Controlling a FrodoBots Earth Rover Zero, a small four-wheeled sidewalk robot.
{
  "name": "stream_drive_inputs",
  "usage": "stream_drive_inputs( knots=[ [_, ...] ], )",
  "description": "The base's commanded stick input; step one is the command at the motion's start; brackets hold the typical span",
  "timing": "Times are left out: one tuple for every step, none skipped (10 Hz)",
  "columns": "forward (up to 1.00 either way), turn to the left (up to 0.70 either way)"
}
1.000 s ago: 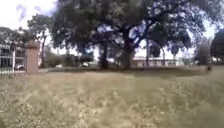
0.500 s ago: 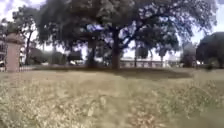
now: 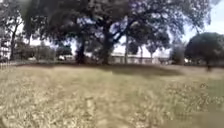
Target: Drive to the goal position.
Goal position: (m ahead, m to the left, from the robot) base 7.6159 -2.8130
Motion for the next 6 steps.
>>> stream_drive_inputs(
  knots=[
    [0.7, 0.0],
    [0.7, 0.0],
    [0.7, 0.0],
    [0.7, 0.0],
    [0.7, 0.0],
    [0.7, 0.0]
  ],
)
